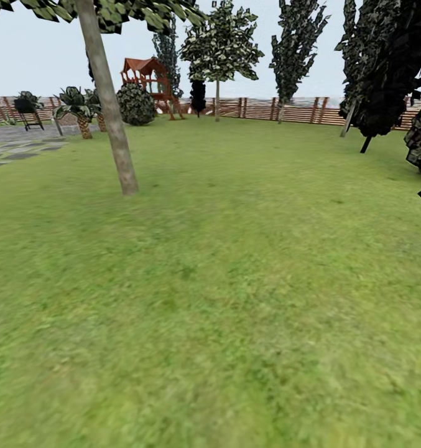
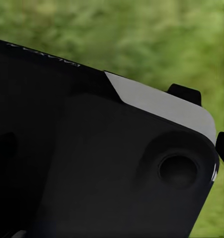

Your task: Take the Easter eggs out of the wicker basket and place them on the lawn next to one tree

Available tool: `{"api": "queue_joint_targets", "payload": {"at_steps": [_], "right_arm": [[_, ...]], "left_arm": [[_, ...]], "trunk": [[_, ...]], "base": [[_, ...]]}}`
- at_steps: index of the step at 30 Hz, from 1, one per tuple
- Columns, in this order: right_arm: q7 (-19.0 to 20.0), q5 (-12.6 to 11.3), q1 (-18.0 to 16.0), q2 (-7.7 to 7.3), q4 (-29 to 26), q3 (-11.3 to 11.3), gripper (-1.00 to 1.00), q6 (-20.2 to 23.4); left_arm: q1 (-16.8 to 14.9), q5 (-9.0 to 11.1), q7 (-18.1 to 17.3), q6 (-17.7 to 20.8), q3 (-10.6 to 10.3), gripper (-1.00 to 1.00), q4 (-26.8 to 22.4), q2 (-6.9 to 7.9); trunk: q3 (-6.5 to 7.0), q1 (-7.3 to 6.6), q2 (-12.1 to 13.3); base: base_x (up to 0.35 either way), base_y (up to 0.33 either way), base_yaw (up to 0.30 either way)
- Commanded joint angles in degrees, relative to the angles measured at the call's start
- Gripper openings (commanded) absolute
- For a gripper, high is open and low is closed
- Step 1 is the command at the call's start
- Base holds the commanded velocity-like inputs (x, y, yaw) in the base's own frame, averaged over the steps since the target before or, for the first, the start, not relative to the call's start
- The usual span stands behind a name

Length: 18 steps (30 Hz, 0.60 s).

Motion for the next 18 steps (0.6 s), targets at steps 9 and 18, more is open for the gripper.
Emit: {"api": "queue_joint_targets", "payload": {"at_steps": [9,18], "right_arm": [[0.2,0.6,0.0,0.00,-0.1,0.0,1.00,0.3],[0.2,0.6,0.0,0.00,-0.1,-0.1,1.00,0.3]], "left_arm": [[0.0,0.3,0.0,-0.2,-0.1,1.00,0.0,0.00],[0.0,0.3,0.0,-0.2,-0.2,1.00,0.0,0.00]], "trunk": [[-0.06,0.03,0.0],[-0.06,0.03,0.0]], "base": [[0.337,-0.001,-0.005],[0.339,0.000,0.000]]}}
